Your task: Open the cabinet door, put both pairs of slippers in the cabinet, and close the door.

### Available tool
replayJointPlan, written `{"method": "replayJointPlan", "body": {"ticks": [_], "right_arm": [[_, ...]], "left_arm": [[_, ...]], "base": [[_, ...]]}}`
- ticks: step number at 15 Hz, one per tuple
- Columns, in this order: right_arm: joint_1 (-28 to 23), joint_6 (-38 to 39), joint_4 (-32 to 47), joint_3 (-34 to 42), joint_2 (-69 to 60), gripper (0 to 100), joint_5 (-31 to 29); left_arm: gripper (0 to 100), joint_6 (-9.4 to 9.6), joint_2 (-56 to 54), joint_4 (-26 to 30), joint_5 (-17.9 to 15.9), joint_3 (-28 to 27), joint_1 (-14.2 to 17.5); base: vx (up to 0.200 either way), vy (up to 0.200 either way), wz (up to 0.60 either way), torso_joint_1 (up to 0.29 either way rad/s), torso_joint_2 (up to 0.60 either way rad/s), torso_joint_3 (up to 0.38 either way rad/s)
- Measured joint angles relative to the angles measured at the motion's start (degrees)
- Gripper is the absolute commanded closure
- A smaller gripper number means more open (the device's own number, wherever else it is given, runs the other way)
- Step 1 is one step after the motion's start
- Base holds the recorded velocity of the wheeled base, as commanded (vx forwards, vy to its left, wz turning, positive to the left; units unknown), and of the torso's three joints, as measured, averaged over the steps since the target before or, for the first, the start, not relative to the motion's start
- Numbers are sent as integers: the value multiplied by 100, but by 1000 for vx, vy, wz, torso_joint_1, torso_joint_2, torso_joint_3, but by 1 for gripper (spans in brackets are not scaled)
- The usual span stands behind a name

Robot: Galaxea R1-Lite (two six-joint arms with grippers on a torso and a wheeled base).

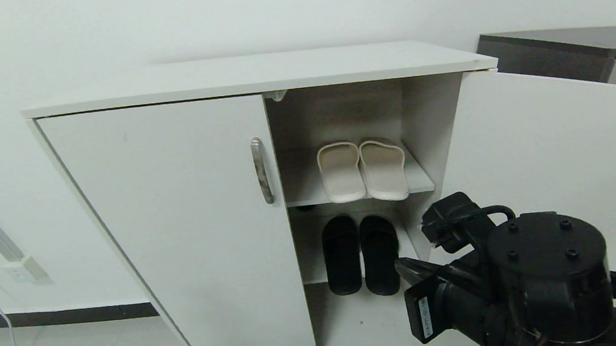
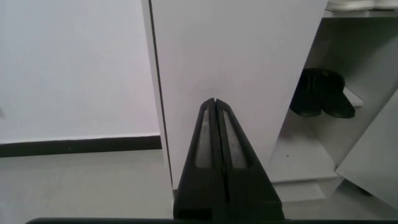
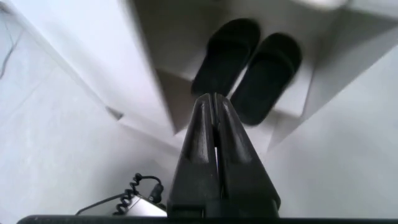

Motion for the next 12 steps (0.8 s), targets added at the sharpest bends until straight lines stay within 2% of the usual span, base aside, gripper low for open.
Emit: {"method": "replayJointPlan", "body": {"ticks": [11,12], "right_arm": [[-135,-13,-29,149,37,100,23],[-135,-13,-33,149,52,100,22]], "left_arm": [[100,5,0,2,-2,0,0],[100,5,0,-2,0,0,0]], "base": [[-200,0,0,3,3,3],[0,0,0,0,0,0]]}}
